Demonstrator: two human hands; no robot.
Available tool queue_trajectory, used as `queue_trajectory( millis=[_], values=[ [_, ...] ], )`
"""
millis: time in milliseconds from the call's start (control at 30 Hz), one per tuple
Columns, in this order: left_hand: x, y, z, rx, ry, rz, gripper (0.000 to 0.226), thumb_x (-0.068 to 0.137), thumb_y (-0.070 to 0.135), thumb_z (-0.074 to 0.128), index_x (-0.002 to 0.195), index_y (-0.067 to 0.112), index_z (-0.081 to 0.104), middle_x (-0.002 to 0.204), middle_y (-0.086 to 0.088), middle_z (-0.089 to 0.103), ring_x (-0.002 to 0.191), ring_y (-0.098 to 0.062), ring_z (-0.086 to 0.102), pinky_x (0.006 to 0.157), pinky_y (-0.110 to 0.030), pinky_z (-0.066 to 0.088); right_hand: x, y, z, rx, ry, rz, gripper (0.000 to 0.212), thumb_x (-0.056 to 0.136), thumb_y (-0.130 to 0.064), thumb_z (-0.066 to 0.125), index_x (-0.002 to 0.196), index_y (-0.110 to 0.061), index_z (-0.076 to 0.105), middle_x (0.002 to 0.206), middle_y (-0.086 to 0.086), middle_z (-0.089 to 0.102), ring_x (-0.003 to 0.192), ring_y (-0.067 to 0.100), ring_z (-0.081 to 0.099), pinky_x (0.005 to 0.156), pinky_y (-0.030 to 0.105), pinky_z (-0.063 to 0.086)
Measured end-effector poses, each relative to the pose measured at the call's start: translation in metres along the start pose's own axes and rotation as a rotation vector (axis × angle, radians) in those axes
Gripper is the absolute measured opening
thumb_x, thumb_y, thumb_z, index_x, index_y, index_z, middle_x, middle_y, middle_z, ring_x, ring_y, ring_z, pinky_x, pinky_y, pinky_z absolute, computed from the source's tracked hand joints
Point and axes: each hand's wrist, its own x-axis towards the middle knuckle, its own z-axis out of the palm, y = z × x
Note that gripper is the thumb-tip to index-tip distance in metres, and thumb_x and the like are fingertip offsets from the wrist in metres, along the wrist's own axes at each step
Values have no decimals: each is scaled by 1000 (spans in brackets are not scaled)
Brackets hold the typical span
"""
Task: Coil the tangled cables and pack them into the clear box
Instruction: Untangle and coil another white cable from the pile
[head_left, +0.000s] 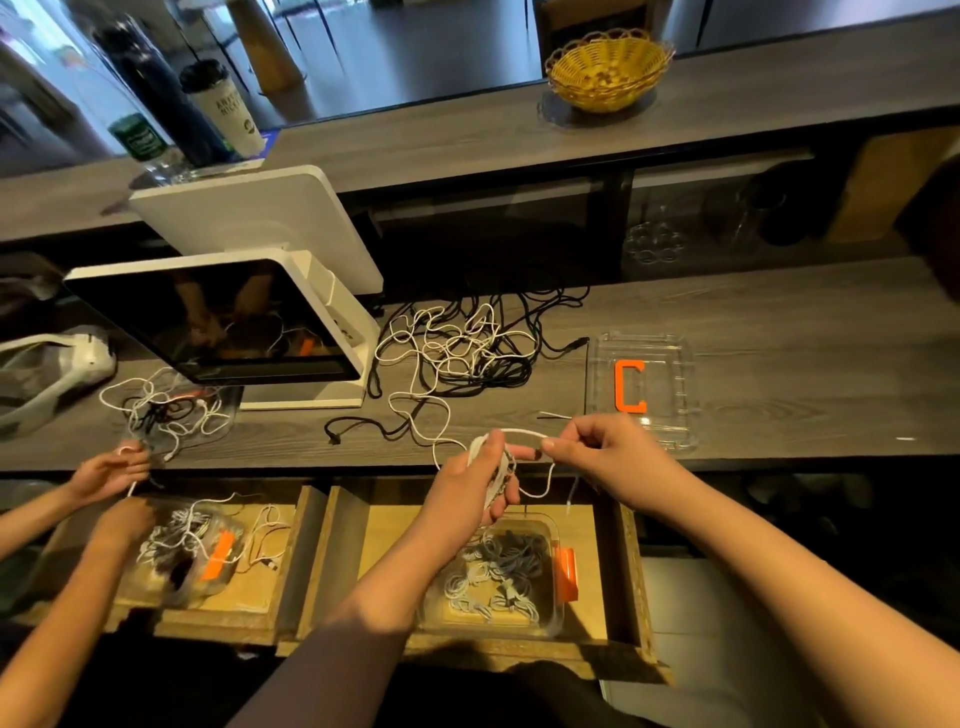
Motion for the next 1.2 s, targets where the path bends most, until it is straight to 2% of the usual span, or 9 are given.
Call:
queue_trajectory(
  millis=[233, 333, 467, 633, 700, 867, 967, 1067, 1200],
  values=[
    [-1, -7, 0, -319, 228, -2, 51, 104, 53, 34, 107, 25, 77, 73, -4, 62, 62, -10, 49, 63, -28, 40, 2, -5, 9, 175, -13, 89, 22, 97, -28, 59, 93, -10, 71, 61, -5, 53, 53, 7, 48, 51, 20, 40],
    [-3, -5, -2, -434, 225, -17, 53, 104, 54, 31, 106, 28, 78, 71, -3, 59, 61, -10, 49, 63, -26, 39, 4, -7, 15, 206, 7, 111, 32, 90, -46, 61, 93, -16, 71, 61, -5, 54, 54, 11, 47, 52, 24, 38],
    [0, -2, -8, -655, 218, -47, 57, 104, 54, 30, 122, 16, 68, 70, -4, 60, 60, -12, 52, 63, -25, 42, 3, -5, 15, 218, 52, 139, 50, 78, -65, 59, 95, -19, 71, 64, -2, 56, 60, 17, 50, 60, 32, 42],
    [6, -2, -25, -890, 349, -76, 54, 105, 54, 27, 119, 18, 65, 71, -3, 64, 61, -13, 58, 61, -26, 46, 2, 3, 11, 234, 127, 180, 26, 87, -46, 68, 89, -20, 72, 58, -14, 56, 50, 1, 45, 54, 18, 37],
    [9, -4, -32, -937, 406, -100, 54, 106, 53, 27, 119, 16, 65, 71, -4, 63, 62, -14, 58, 61, -27, 45, 2, 4, 11, 203, 139, 173, 21, 86, -41, 71, 88, -20, 71, 56, -15, 59, 52, 3, 48, 54, 19, 39],
    [9, -3, -33, -910, 414, -79, 54, 105, 52, 30, 117, 15, 67, 95, -10, 67, 81, -19, 63, 70, -31, 53, 2, 14, 12, -17, 129, 131, 18, 91, -40, 66, 86, -23, 71, 79, 14, 67, 72, 21, 62, 76, 46, 55],
    [9, 3, -29, -829, 386, -36, 55, 105, 52, 29, 118, 14, 66, 104, -11, 73, 94, -22, 68, 81, -35, 54, 6, 18, 14, -361, 97, 162, 11, 96, -31, 60, 101, -25, 68, 97, 1, 69, 93, 15, 64, 87, 41, 55],
    [6, 9, -16, -608, 350, 10, 54, 105, 51, 28, 113, 16, 69, 101, -11, 75, 95, -22, 69, 82, -35, 55, 12, 13, 17, -709, 163, 153, 33, 95, -17, 58, 127, -27, 60, 128, 0, 57, 122, 19, 51, 104, 40, 45],
    [2, 12, 1, -420, 327, 72, 53, 102, 53, 31, 106, 21, 74, 102, -9, 77, 103, -22, 71, 90, -38, 55, 14, -25, 30, -666, 270, -99, 40, 93, -6, 55, 130, -21, 59, 128, -4, 56, 124, 15, 47, 108, 33, 38]
  ],
)
